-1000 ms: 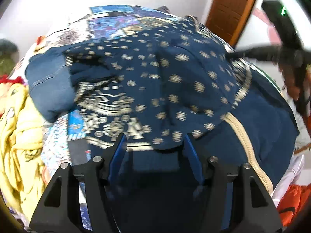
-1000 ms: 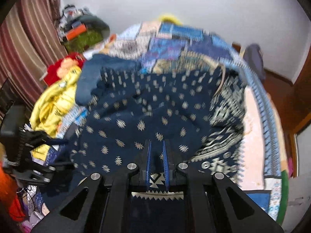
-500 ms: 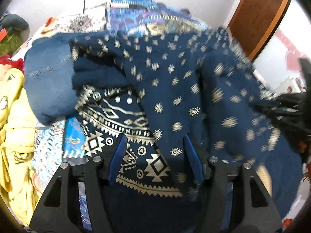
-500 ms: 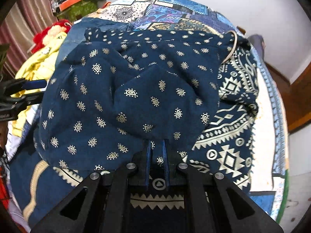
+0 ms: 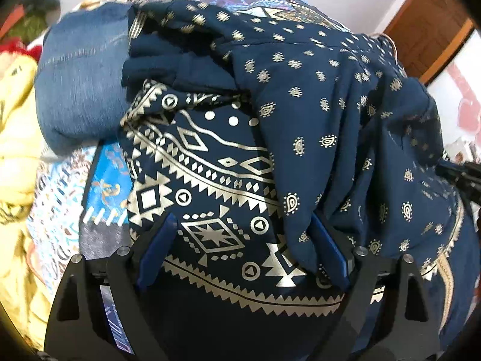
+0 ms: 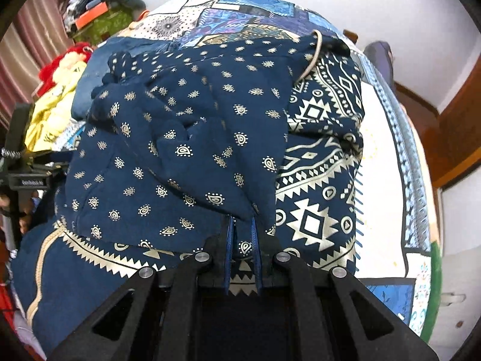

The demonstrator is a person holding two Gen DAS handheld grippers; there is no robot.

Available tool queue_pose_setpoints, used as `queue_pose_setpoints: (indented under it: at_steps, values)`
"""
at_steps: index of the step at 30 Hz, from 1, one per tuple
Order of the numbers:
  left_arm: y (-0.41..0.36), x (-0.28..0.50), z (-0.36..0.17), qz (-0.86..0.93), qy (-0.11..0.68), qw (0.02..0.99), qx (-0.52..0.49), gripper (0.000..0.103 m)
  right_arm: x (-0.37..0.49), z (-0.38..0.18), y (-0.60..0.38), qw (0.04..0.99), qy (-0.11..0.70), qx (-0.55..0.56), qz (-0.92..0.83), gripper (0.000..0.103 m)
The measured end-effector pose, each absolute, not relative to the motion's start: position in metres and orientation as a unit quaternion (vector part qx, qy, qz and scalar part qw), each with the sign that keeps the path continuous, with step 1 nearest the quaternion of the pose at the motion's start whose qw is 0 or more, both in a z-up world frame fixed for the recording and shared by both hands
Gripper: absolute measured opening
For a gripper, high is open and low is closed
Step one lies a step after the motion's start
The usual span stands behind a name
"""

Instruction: Fold large clothes

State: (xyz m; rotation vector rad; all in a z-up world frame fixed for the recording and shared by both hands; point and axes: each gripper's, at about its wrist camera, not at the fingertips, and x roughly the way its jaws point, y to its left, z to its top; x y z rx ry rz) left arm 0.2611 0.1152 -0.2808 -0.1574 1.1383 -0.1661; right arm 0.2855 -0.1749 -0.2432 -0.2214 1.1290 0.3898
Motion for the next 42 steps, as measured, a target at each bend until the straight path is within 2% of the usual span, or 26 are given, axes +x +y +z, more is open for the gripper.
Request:
queue_pose_setpoints:
  at_steps: [6,7,8,9,14,19,23,29,31,35,37,38,40,41,42]
  values:
    - [0.113,0.264,-0.280,-0.081,0.536,0.838,-0.061,0.090,0.271,-0.239,-0.172,0.829,0.510,-0.159,0.165,0.008]
    - [0.113,0.264,-0.280,-0.082,0.537,0.837,-0.064,0.090,0.267,-0.239,-0.174,0.833,0.503,-0.184,0.141,0.033]
    - [0.113,0.264,-0.281,-0.083,0.538,0.836,-0.068,0.090,0.262,-0.237,-0.179,0.845,0.480,-0.213,0.098,0.085]
    - [0.114,0.265,-0.282,-0.083,0.538,0.836,-0.069,0.090,0.260,-0.237,-0.188,0.854,0.464,-0.223,0.074,0.103]
    - [0.123,0.270,-0.271,-0.082,0.528,0.842,-0.070,0.086,0.268,-0.233,-0.242,0.851,0.507,-0.105,0.084,0.103]
    - [0.154,0.283,-0.225,-0.046,0.470,0.879,-0.072,0.086,0.283,-0.208,-0.253,0.870,0.477,-0.077,0.094,0.103]
    - [0.192,0.316,-0.210,-0.011,0.458,0.883,-0.102,0.086,0.313,-0.195,-0.247,0.881,0.459,-0.051,0.105,0.103]
    - [0.238,0.376,-0.233,0.016,0.477,0.864,-0.160,0.086,0.376,-0.206,-0.240,0.871,0.477,0.013,0.119,0.103]
    - [0.242,0.400,-0.250,0.013,0.491,0.854,-0.175,0.080,0.402,-0.219,-0.242,0.861,0.493,0.034,0.120,0.103]
    - [0.239,0.424,-0.273,-0.006,0.500,0.847,-0.180,0.074,0.441,-0.244,-0.246,0.845,0.518,0.064,0.119,0.102]
    - [0.235,0.431,-0.272,-0.005,0.483,0.860,-0.163,0.073,0.461,-0.257,-0.246,0.837,0.528,0.080,0.121,0.097]
    - [0.232,0.435,-0.272,-0.003,0.478,0.864,-0.155,0.070,0.468,-0.262,-0.247,0.834,0.532,0.086,0.122,0.091]
    - [0.228,0.443,-0.276,0.009,0.476,0.866,-0.153,0.064,0.478,-0.265,-0.243,0.841,0.522,0.081,0.118,0.088]
    - [0.227,0.444,-0.277,0.013,0.472,0.869,-0.149,0.061,0.482,-0.265,-0.238,0.846,0.514,0.074,0.122,0.078]
    - [0.223,0.445,-0.277,0.017,0.465,0.875,-0.136,0.050,0.485,-0.265,-0.235,0.846,0.512,0.069,0.129,0.072]
